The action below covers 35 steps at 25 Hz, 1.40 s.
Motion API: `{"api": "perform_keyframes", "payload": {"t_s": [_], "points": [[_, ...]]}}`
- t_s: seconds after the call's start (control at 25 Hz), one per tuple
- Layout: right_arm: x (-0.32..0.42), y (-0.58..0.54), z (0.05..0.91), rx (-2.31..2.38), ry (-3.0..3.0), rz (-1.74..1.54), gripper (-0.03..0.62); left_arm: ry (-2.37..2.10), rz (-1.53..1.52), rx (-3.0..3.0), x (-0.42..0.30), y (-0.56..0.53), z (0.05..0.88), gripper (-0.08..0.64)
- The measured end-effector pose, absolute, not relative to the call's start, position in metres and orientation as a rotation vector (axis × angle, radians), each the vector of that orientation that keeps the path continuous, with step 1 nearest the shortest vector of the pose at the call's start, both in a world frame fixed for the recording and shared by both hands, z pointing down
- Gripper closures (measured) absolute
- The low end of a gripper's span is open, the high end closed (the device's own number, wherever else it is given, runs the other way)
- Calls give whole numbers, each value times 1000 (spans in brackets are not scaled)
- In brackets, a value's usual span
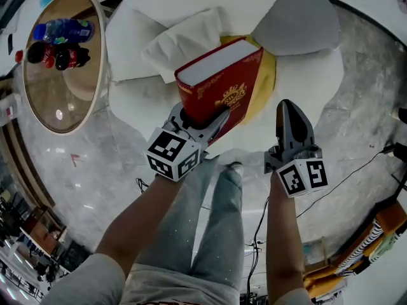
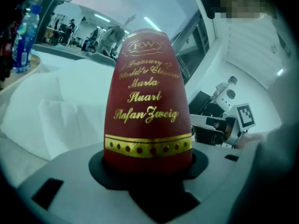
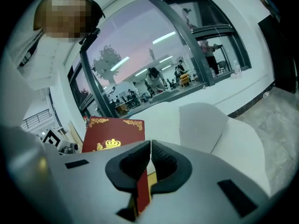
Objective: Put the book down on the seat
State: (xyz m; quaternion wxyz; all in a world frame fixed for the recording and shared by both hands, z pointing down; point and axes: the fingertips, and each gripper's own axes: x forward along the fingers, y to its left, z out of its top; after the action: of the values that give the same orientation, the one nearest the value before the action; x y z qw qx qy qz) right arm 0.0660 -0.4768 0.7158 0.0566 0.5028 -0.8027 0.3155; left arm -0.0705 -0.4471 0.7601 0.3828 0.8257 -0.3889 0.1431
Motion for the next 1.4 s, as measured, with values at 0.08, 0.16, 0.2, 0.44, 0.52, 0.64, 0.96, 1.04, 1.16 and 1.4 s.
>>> {"api": "perform_keyframes", "payload": {"t_s": [0.08, 0.16, 0.2, 0.44, 0.52, 0.64, 0.96, 1.04, 1.16, 1.4], "points": [[63, -476, 732, 1494, -2435, 960, 565, -955, 353, 2071, -66, -449, 783, 308], [62, -472, 748, 1466, -2432, 966, 566, -913, 305, 2031, -59, -451, 803, 310], [62, -470, 755, 1458, -2429, 969, 565, -898, 285, 2010, -56, -452, 813, 308], [69, -461, 783, 1477, -2400, 1011, 565, -826, 194, 1877, -40, -452, 858, 310], [69, -459, 791, 1481, -2394, 1024, 565, -809, 148, 1830, -37, -451, 869, 310], [69, -456, 801, 1455, -2396, 1035, 565, -807, 91, 1790, -32, -454, 885, 310], [82, -444, 818, 1432, -2394, 1041, 565, -715, -152, 1647, -21, -465, 918, 308], [86, -441, 818, 1450, -2388, 1048, 565, -664, -196, 1632, -20, -466, 926, 308], [89, -439, 822, 1455, -2388, 1059, 565, -616, -238, 1609, -22, -469, 938, 308], [87, -428, 831, 1429, -2374, 1082, 565, -576, -217, 1573, -18, -457, 967, 310]]}}
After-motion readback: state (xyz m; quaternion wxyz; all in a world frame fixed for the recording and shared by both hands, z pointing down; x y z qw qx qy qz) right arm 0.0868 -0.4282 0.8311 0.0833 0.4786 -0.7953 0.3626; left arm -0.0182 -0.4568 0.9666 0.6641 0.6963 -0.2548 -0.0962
